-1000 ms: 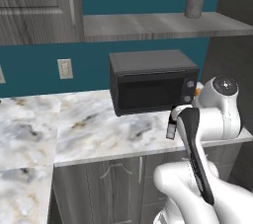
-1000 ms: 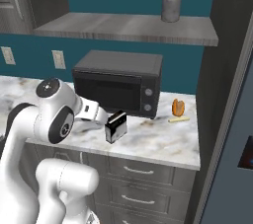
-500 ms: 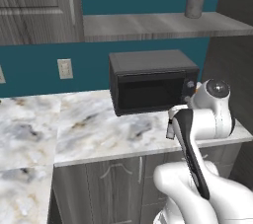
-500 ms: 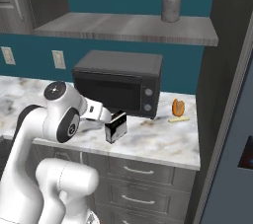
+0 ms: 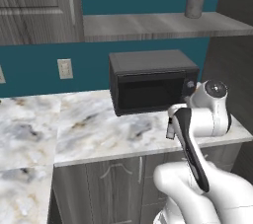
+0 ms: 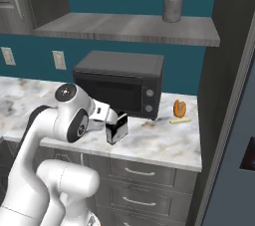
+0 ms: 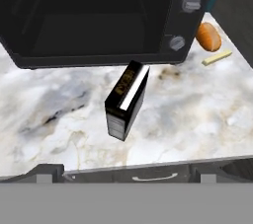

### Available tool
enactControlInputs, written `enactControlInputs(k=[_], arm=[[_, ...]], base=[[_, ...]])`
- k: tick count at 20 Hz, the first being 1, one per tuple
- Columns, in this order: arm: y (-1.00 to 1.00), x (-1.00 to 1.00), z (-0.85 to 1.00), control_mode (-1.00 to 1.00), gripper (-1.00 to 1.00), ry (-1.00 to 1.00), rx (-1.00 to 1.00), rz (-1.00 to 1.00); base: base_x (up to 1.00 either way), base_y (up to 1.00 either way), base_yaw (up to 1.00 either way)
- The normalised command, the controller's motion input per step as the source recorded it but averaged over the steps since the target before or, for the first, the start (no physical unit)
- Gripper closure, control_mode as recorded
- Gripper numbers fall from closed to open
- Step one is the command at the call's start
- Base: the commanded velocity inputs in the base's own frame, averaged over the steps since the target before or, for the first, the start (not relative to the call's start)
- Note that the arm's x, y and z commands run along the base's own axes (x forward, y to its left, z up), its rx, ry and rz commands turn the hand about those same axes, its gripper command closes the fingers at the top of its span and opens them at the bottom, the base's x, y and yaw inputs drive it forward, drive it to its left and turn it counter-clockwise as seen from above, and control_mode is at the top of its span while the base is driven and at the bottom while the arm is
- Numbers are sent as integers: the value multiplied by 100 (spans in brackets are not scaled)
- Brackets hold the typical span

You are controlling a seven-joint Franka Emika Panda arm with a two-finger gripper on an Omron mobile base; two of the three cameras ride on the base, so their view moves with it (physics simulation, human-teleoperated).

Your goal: Pick the boxed food and cereal from the counter and place them in the cabinets closest to them.

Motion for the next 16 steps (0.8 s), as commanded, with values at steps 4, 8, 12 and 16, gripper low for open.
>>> enactControlInputs(k=[4, 8, 12, 16], arm=[[0, 32, -10, -100, -100, 0, 2, -4], [0, 31, -12, -100, -100, 0, 1, -4], [0, 17, -9, -100, -100, 0, 0, -1], [0, 1, -5, -100, -100, 0, 1, 0]], base=[[0, 0, 0], [0, 0, 0], [0, 0, 0], [0, 0, 0]])
